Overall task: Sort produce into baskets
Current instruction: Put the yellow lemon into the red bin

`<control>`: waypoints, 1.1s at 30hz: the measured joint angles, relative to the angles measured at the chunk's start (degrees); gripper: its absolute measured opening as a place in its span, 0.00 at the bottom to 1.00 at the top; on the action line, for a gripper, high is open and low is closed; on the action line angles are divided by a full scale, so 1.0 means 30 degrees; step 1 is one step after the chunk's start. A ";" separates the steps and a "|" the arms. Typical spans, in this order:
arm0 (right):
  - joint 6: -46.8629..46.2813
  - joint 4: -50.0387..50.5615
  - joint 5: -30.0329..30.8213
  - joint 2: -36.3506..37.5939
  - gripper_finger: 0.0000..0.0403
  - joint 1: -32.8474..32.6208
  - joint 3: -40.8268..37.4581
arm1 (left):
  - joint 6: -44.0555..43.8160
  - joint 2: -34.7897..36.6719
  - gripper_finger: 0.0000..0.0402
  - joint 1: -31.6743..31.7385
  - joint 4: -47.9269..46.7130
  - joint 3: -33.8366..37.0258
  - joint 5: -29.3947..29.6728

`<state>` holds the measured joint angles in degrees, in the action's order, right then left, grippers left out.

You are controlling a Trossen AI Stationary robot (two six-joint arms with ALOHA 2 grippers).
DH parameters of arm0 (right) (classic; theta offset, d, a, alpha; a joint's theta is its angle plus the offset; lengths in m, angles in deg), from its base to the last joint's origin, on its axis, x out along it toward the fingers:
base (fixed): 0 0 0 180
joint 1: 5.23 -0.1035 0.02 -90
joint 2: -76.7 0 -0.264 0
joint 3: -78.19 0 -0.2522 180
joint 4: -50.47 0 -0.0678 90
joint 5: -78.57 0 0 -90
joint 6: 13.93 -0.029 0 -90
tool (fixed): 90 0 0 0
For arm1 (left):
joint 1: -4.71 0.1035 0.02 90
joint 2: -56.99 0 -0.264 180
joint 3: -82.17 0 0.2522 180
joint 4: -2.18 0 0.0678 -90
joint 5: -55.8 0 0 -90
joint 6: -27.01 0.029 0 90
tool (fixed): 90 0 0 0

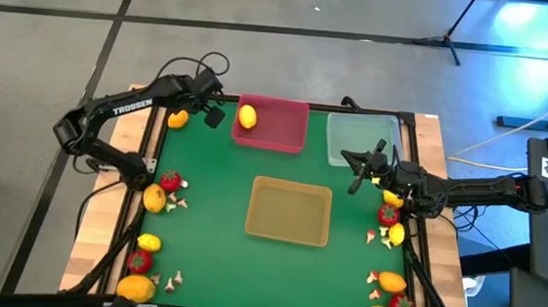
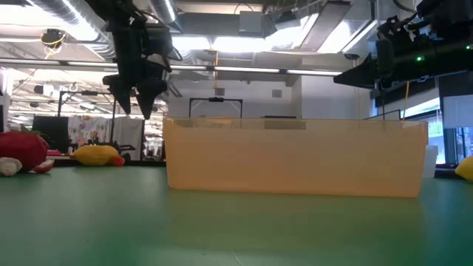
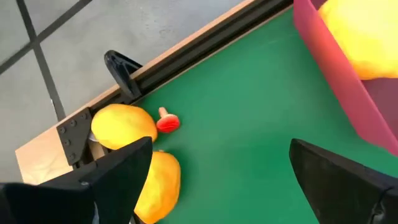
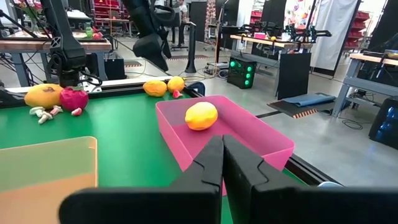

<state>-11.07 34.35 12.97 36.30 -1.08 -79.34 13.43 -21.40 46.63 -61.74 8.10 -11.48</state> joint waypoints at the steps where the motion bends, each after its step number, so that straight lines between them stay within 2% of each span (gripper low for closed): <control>1: 0.0000 0.0007 -0.0003 0.0003 0.02 0.0000 0.0000 | -0.0096 0.0000 0.93 -0.0099 -0.0113 0.0000 0.0007; 7: 0.0000 0.0007 -0.0007 0.0005 0.02 0.0000 0.0000 | -0.1298 -0.0385 0.93 -0.0252 -0.0622 0.0000 -0.0007; 15: 0.0000 0.0007 -0.0007 0.0006 0.02 0.0007 0.0000 | -0.1510 -0.2684 0.93 0.0682 -0.2276 0.0015 0.0061; 24: -0.0001 0.0007 -0.0006 0.0000 0.02 0.0007 0.0000 | -0.2052 -0.5320 0.93 0.1854 -0.3598 0.0022 0.1382; 33: -0.0007 0.0338 -0.0007 0.0006 0.02 0.0007 0.0000 | -0.2711 -0.7041 0.93 0.2727 -0.3587 0.0022 0.2376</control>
<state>-11.10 35.36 12.95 36.32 -1.06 -79.34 5.29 -42.53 54.81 -72.50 8.16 -4.35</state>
